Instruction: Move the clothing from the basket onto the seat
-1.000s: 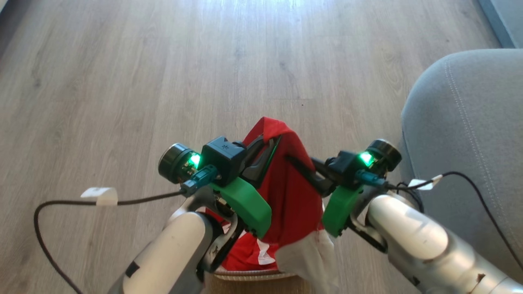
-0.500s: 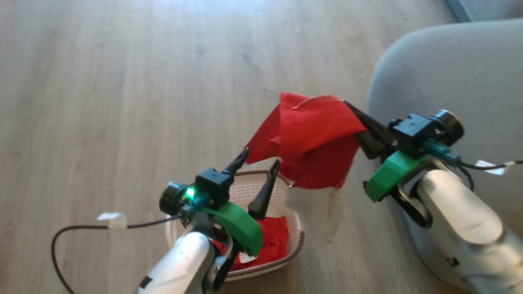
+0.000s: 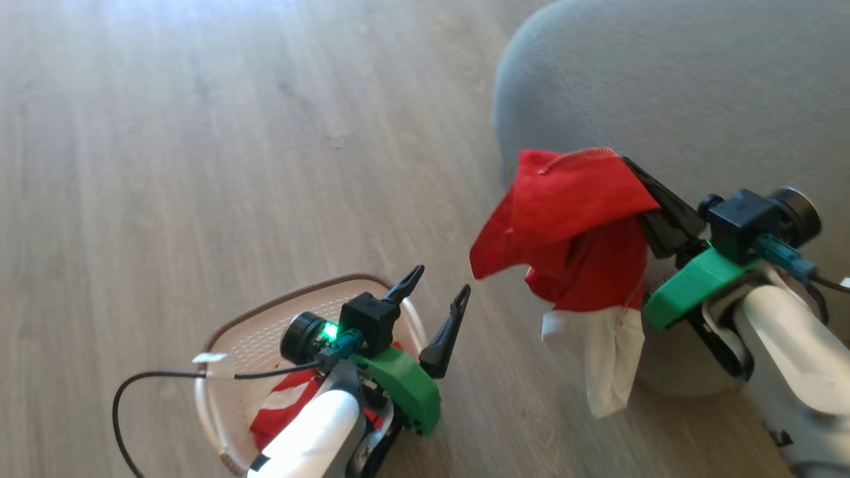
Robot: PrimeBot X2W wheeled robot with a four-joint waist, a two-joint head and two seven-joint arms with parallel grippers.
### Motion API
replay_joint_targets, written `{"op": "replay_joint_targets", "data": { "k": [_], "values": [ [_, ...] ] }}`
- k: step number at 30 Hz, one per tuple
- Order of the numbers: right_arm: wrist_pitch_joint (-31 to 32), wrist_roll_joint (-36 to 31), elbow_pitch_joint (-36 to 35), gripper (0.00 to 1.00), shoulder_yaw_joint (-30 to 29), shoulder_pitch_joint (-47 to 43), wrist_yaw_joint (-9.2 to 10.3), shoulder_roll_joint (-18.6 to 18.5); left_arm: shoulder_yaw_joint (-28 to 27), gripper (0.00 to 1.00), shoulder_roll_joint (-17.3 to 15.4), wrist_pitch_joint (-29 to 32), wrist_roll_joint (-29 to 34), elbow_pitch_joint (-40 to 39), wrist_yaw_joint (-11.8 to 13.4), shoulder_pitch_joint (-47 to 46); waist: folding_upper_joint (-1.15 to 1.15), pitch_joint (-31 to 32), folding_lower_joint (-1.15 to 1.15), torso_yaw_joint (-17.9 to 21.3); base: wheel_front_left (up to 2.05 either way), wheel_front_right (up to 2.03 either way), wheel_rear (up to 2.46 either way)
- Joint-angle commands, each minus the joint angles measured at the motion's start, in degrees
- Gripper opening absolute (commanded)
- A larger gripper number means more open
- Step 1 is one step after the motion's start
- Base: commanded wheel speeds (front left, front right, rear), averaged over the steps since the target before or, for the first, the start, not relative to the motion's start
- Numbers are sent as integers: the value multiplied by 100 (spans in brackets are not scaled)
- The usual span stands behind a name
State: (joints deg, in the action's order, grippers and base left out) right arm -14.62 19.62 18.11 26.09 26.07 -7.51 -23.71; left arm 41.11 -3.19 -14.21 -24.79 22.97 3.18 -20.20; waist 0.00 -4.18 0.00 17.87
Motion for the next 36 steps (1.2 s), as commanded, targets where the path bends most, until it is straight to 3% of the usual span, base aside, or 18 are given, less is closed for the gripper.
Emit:
{"op": "replay_joint_targets", "data": {
  "k": [1,10,16,27,33,36],
  "values": [
    [-38,-18,-247,0,-70,34,2,-72,-108,100,28,-76,-111,-274,-3,-251,0,-24,0,181,0,0,0],
    [-38,-26,-406,0,-351,-160,2,-62,121,100,30,-78,-222,-464,109,-211,0,-77,0,311,0,0,0],
    [-38,-5,-515,0,-571,-87,2,-18,203,100,31,-78,-183,-414,152,-373,0,-436,0,225,0,0,0],
    [-38,258,-533,0,-1582,1479,2,54,79,100,7,-78,453,-53,245,-1750,0,-2757,0,-228,0,0,0],
    [-38,233,-252,0,-2731,2970,2,-34,-3,100,-167,-78,748,25,285,-2327,0,-3815,0,-364,0,0,0],
    [-38,175,199,0,-3392,3778,2,-268,-30,100,-265,-75,825,-22,326,-2456,0,-4152,0,-386,0,0,0]
  ]
}}
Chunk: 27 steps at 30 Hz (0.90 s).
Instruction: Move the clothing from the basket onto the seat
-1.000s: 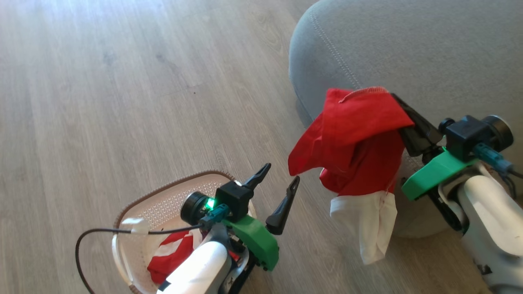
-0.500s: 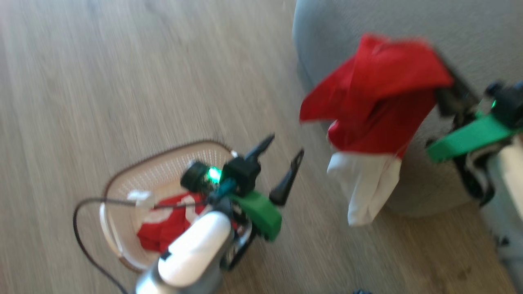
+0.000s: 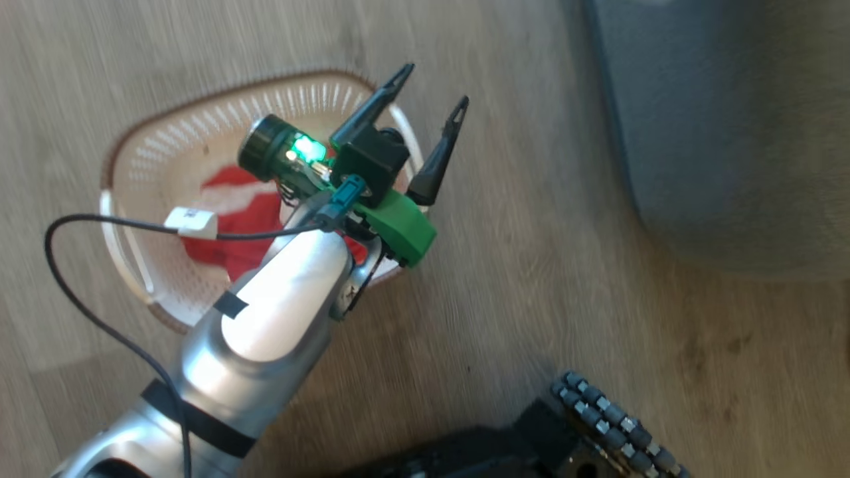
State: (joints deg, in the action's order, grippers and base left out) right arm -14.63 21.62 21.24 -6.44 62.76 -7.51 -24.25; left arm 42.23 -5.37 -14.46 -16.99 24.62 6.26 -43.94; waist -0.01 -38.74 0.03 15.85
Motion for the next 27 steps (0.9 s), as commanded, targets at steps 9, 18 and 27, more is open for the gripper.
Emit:
{"op": "replay_joint_targets", "data": {
  "k": [9,18,27],
  "values": [
    [-37,-731,1645,0,-1617,2064,2,-1175,-212,100,-238,31,96,-684,200,-117,1,-1377,-3,-330,0,0,0],
    [-37,-2388,2311,0,-3141,1811,2,-810,-447,100,-625,243,78,-1275,532,100,1,-1887,-3,-292,0,0,0],
    [-37,-3649,2699,100,-3705,1363,2,-214,-618,100,-842,296,-100,-1456,663,385,1,-1471,-3,-67,0,0,0]
  ]
}}
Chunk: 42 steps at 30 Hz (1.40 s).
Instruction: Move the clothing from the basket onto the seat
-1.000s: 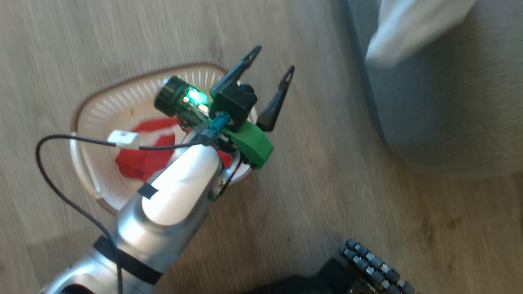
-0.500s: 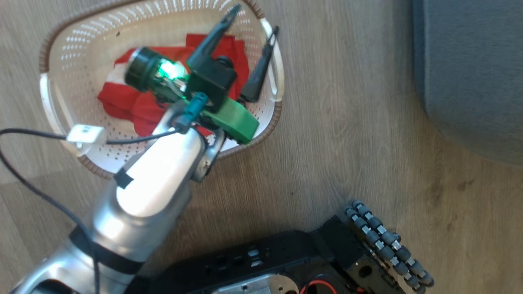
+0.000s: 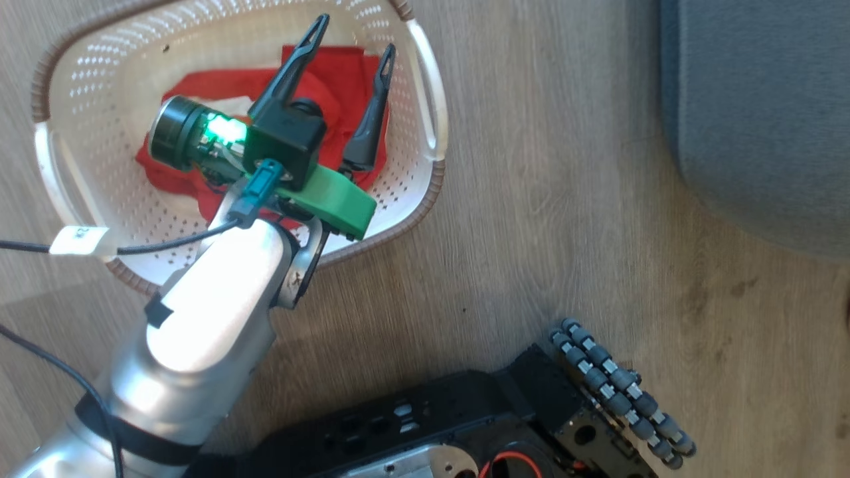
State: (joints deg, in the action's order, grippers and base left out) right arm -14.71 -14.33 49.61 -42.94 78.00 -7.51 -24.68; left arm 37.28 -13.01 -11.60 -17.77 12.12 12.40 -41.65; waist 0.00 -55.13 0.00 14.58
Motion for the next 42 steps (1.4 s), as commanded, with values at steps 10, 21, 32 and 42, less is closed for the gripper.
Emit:
{"op": "replay_joint_targets", "data": {
  "k": [10,21,32,42],
  "values": [
    [-29,-108,-341,100,1235,-1577,2,-114,-383,100,149,-264,-558,251,-23,706,0,1694,0,-49,0,0,0],
    [-29,1403,-2211,100,2729,-4094,2,663,-1245,100,470,-338,-710,387,-174,1916,0,3573,0,-734,0,0,0],
    [-29,1836,-2757,100,3805,-5920,2,1302,-2157,100,696,-339,-282,488,-430,2799,0,4520,0,-1382,0,0,0],
    [-29,1165,-2979,100,3920,-6645,2,1887,-2851,100,870,-340,132,586,-651,3137,0,4849,0,-1555,0,0,0]
  ]
}}
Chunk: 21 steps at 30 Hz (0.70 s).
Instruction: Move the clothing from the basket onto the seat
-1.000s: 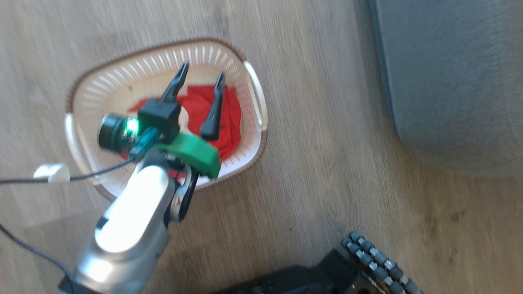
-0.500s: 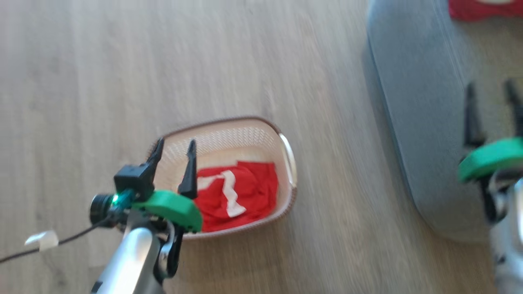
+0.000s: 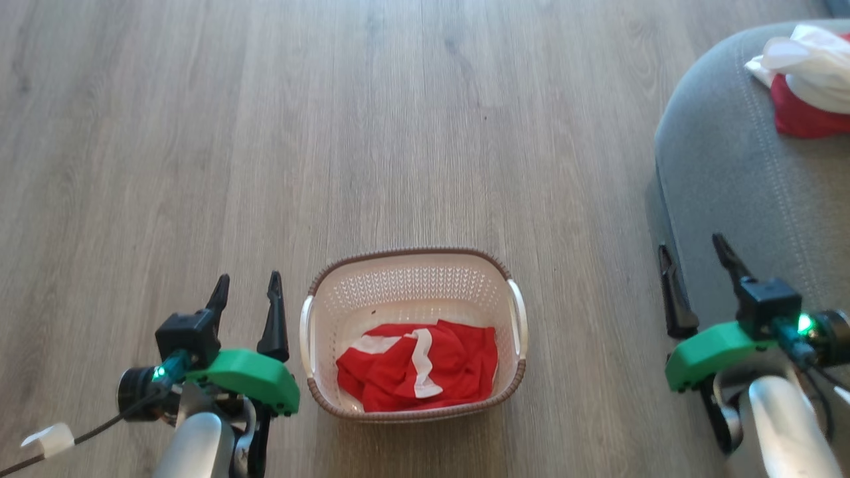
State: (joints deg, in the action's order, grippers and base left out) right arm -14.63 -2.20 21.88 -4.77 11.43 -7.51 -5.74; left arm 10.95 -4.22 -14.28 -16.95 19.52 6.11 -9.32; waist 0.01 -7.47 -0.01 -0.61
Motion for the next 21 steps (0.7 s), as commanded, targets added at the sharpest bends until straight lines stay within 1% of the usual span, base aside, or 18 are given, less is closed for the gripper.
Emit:
{"op": "replay_joint_targets", "data": {
  "k": [1,8,21],
  "values": [
    [-37,-70,-202,100,103,-49,2,40,-267,100,6,-72,79,-144,-52,-70,-1,123,1,-33,0,0,0],
    [-37,13,-119,100,99,-363,2,250,-473,100,88,-72,242,-57,-231,26,-1,313,1,67,0,0,0],
    [-37,267,-96,100,197,-447,2,285,-652,100,130,-72,358,3,-372,68,-1,353,1,261,0,0,0]
  ]
}}
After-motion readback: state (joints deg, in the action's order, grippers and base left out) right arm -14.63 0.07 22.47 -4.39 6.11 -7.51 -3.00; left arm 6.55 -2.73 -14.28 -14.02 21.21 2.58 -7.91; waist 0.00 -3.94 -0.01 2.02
